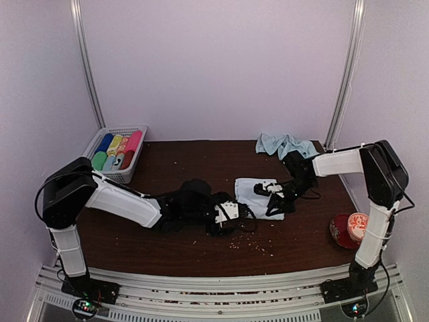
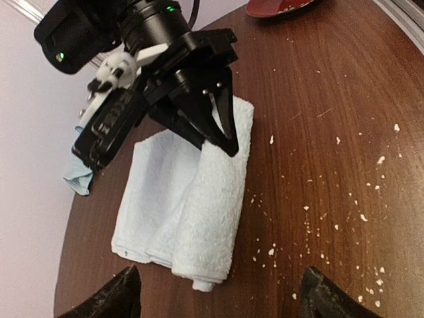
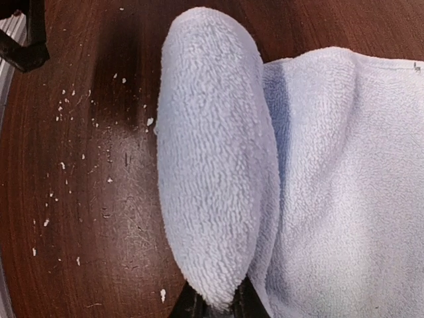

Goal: Roll the towels
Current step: Roll the towel at the center of the board.

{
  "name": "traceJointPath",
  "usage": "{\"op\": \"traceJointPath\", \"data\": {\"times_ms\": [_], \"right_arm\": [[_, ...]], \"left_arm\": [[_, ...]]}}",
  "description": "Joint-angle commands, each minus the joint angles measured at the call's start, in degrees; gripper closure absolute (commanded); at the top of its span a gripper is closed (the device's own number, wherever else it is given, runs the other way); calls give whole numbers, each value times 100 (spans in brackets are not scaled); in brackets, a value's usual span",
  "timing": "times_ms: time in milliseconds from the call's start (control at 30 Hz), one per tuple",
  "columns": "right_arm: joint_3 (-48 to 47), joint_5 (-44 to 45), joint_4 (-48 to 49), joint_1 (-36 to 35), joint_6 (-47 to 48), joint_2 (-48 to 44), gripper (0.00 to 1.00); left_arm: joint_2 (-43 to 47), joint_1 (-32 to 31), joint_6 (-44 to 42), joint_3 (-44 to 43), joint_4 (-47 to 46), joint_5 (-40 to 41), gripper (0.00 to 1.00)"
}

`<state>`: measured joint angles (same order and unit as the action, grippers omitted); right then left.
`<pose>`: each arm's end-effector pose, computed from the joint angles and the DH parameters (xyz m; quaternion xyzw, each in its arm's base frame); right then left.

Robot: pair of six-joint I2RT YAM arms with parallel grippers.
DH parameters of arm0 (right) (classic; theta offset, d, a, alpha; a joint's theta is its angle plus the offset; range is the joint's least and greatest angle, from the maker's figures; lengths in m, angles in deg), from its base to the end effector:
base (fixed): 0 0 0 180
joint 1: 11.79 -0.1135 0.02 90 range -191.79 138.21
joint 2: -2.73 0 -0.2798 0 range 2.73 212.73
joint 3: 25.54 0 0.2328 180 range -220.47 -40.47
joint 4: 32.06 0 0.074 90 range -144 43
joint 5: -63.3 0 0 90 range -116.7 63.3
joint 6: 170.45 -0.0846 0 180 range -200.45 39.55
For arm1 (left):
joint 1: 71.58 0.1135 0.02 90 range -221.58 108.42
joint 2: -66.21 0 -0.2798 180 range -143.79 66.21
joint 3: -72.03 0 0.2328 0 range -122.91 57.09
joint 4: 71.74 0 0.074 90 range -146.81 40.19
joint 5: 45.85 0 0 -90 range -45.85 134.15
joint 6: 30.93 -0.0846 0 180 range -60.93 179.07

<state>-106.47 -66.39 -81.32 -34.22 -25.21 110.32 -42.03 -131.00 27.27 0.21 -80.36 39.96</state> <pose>0.2996 0.1821 0.1408 -0.6178 0.7011 0.2906 0.2057 0.2160 -0.3776 0.1672 0.6247 0.5851 -0.1536 0.4938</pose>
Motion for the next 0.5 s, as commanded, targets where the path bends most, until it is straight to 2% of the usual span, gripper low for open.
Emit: {"op": "traceJointPath", "data": {"times_ms": [0, 233, 467], "right_arm": [[-307, -102, -1345, 46, -7, 545, 91], [-797, -278, -2315, 59, 298, 994, 91], [-1029, -360, -2769, 64, 509, 1242, 91]], "left_arm": [[-441, -208, -873, -183, -894, 754, 17], [-913, -307, -1249, -403, -1056, 949, 20], [-1191, -386, -1602, -568, -1035, 1094, 26]]}}
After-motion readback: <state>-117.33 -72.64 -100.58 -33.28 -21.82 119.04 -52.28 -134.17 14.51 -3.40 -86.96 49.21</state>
